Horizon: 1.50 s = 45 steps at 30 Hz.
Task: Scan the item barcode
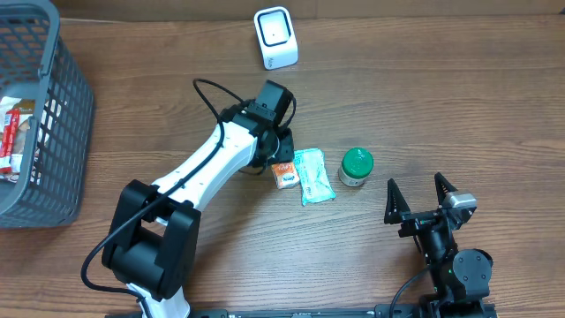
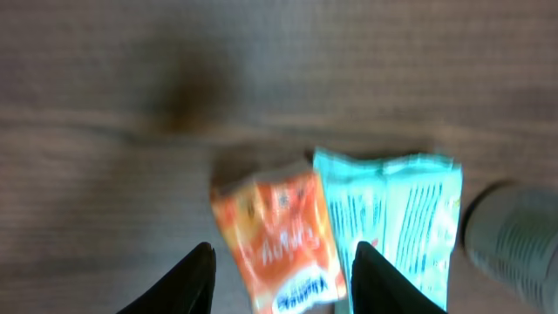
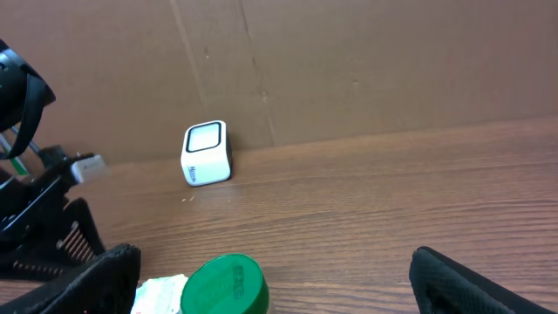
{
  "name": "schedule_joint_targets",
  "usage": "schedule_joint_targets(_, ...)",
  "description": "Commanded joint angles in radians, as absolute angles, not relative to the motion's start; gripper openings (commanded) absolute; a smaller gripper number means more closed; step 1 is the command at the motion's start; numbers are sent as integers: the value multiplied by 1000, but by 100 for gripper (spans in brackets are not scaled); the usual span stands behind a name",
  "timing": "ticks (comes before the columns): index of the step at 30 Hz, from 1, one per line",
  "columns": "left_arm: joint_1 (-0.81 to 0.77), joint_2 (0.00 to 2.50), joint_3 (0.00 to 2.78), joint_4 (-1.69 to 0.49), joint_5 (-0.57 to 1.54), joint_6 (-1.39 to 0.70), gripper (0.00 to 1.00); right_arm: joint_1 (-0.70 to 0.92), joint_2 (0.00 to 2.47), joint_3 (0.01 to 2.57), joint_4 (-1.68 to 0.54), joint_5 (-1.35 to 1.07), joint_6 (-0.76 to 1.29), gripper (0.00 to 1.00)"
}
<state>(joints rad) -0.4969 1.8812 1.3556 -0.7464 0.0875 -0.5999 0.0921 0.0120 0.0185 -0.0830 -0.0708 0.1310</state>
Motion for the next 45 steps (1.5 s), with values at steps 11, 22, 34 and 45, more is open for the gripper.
schedule_joint_targets(11, -532, 1973, 1364, -620, -37, -590, 38, 89, 3, 8, -80, -60, 134, 100)
schedule_joint_targets(22, -531, 1991, 1366, -628, 91, -447, 36, 89, 3, 8, -80, -60, 134, 100)
schedule_joint_targets(34, -530, 1976, 1369, -696, 132, -376, 32, 89, 3, 8, -80, -60, 134, 100)
schedule_joint_targets(45, -506, 1928, 1487, -867, 119, -451, 34, 89, 3, 8, -80, -60, 134, 100)
